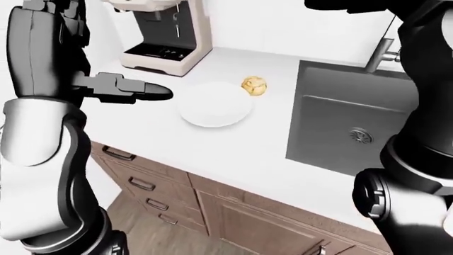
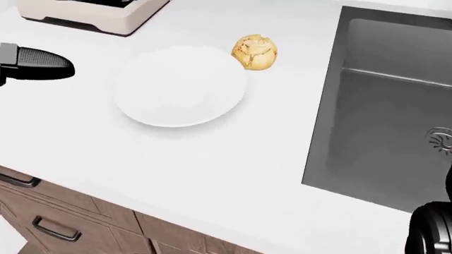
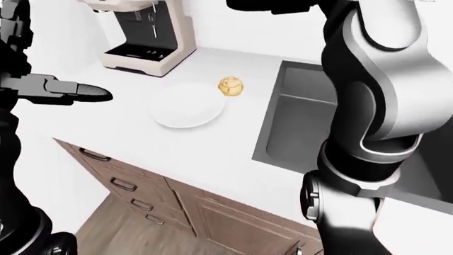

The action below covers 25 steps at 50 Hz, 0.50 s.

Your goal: Place the pastries on the plates.

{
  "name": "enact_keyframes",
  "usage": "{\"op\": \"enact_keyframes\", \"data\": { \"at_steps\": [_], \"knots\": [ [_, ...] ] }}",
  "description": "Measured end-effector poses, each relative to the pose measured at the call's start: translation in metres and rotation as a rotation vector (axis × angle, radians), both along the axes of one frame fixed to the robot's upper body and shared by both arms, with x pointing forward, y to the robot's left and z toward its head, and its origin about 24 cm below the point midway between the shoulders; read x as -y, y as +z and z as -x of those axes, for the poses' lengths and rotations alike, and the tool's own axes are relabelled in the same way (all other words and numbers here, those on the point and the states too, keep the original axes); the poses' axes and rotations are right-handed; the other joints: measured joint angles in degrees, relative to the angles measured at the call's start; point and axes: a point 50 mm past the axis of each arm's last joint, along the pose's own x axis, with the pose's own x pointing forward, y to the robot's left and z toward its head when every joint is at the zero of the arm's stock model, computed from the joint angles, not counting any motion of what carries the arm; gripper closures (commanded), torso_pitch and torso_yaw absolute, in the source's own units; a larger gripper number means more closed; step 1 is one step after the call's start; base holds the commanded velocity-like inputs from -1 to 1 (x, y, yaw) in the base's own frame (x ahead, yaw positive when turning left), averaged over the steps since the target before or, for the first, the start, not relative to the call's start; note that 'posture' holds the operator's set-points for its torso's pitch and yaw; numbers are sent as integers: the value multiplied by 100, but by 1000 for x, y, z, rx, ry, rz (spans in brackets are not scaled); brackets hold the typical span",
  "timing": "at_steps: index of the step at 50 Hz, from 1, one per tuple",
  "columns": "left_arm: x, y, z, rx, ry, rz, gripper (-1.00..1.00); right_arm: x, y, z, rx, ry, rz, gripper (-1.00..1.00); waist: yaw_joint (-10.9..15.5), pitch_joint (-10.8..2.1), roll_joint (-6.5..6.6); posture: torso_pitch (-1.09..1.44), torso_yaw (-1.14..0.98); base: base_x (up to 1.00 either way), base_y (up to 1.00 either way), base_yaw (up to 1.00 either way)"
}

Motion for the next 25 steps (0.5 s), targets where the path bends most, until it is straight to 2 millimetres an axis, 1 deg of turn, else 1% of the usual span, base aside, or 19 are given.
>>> {"op": "enact_keyframes", "data": {
  "at_steps": [2, 3, 4, 5, 6, 7, 8, 11, 15, 18, 20, 22, 25],
  "knots": [
    [0, 3, 3, 27, 4, -3, -100, 1, 2, 2, 20, -2, -1, -100, -49, 48, 47, 0, 0, 0, 0, 0],
    [1, 3, 3, 30, 2, -5, -100, 1, 2, 2, 20, -4, -4, -100, -72, 67, 109, 0, 0, 0, 0, 0],
    [1, 3, 2, 26, 0, -6, -100, 2, 2, 1, 15, -7, -6, -100, -87, 71, 202, 0, 0, 0, 0, 0],
    [1, 2, 1, 19, -2, -6, -100, 2, 1, 0, 6, -8, -8, -100, -92, 55, 329, 0, 0, 0, 0, 0],
    [1, 0, 0, 8, -1, -6, -100, 1, -2, -1, -4, -6, -8, -100, -104, 69, 285, 0, 0, 0, 0, 0],
    [0, -3, -1, -7, 2, -2, -100, 0, -5, -3, -19, -2, -4, -100, -73, 100, 211, 0, 0, 0, 0, 0],
    [-1, -5, -2, -20, 8, 3, -100, -2, -7, -5, -35, 4, 2, -100, -42, 101, 176, 0, 0, 0, 0, 0],
    [-5, -6, -3, -35, 24, 13, -100, -7, -8, -8, -54, 21, 23, -100, -7, 94, 144, 0, 0, 0, 0, 0],
    [-5, -1, 2, -1, 29, 8, -100, -8, -1, -2, -12, 26, 33, -100, -3, -2, 92, 0, 0, 0, 0, 0],
    [-4, 0, 4, 11, 24, 3, -100, -7, 3, 1, 12, 21, 30, -100, -17, -16, 87, 0, 0, 2, 0, 0],
    [-3, -2, 2, 0, 21, 3, -100, -6, 2, 0, 7, 17, 27, -100, -6, -13, 90, 0, 0, 10, 0, 0],
    [-4, -4, 0, -18, 21, 5, -100, -6, -1, -2, -13, 14, 34, -100, 8, -9, 124, 0, 0, 15, 0, 0],
    [-5, -1, 2, -3, 28, 4, -100, -8, 0, -1, -7, 21, 41, -100, 25, -20, 162, 0, 0, 15, 0, 0]
  ]
}}
